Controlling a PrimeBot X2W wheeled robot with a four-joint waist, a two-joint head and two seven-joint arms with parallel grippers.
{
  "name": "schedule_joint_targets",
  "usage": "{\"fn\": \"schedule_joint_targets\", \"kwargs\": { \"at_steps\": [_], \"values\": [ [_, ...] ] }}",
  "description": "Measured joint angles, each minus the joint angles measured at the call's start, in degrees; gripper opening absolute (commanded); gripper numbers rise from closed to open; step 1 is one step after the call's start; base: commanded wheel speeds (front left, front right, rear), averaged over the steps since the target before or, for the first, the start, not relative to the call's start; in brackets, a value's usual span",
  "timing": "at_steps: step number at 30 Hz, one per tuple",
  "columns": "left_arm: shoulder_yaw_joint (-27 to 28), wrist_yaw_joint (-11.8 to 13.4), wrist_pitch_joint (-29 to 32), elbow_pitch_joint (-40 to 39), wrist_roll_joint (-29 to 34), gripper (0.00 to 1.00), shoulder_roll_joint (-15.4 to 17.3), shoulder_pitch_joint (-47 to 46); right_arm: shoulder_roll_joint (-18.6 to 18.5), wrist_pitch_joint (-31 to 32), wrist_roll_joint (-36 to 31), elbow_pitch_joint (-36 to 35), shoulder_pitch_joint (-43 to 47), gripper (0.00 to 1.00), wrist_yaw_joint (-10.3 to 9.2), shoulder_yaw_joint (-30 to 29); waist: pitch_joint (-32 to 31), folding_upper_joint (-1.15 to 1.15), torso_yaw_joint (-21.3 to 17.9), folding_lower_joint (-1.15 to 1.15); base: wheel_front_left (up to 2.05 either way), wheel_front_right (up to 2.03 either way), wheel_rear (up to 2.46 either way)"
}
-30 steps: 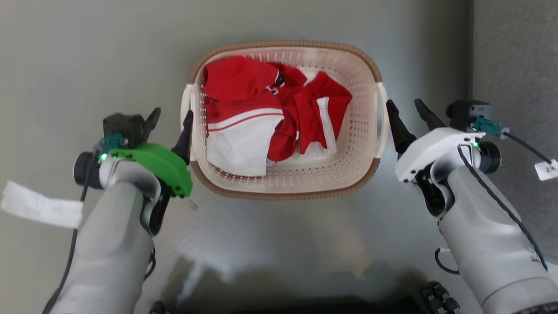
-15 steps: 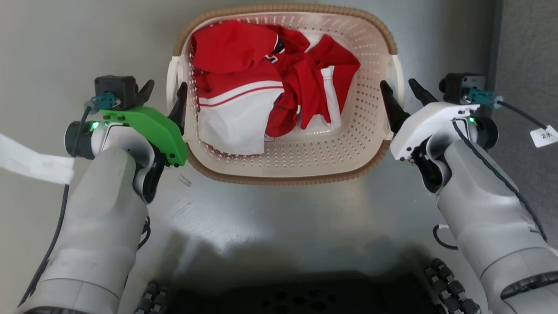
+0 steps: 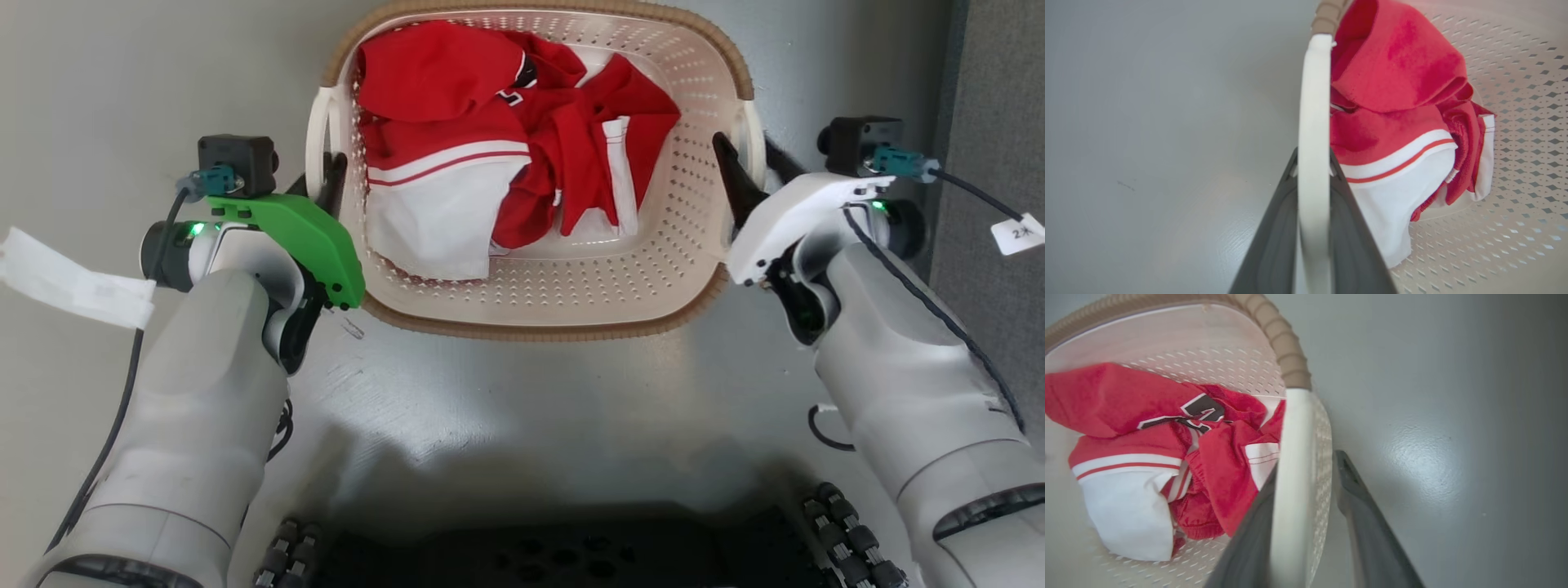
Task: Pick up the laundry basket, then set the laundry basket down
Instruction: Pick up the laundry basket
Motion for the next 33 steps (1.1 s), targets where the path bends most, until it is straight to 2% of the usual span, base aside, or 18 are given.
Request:
{"fn": "schedule_joint_targets", "kwargs": {
  "at_steps": [2, 15, 22, 33],
  "values": [
    [-0.67, 0.0, 0.0, 0.35, -0.51, 0.0, -0.09, -0.3, 0.69, -0.27, 0.43, 0.29, -0.19, 0.0, 0.54, 0.66, -0.16, 0.0, 0.03, 0.0, 0.0, 0.0, 0.0],
    [-3.32, 0.0, -1.09, 4.17, -4.56, 0.0, -0.94, -0.23, 0.68, -1.34, 3.43, 3.38, -0.51, 0.0, 0.41, 3.25, -4.38, 0.0, 0.02, 0.0, 0.0, 0.0, 0.0],
    [-5.03, -0.01, -0.98, 6.22, -6.77, 0.0, -1.27, 1.07, 0.66, -1.38, 5.58, 4.92, 0.27, 0.0, 0.45, 5.68, -8.7, 0.0, -0.21, 0.0, 0.0, 0.0, 0.0],
    [-6.2, -0.02, 0.77, 8.68, -10.55, 0.0, -1.34, 4.8, 0.53, 2.65, 11.56, 4.82, 2.94, 0.0, 0.44, 11.05, -17.12, 0.0, -0.78, -0.01, 0.0, 0.0, 0.0]
  ]
}}
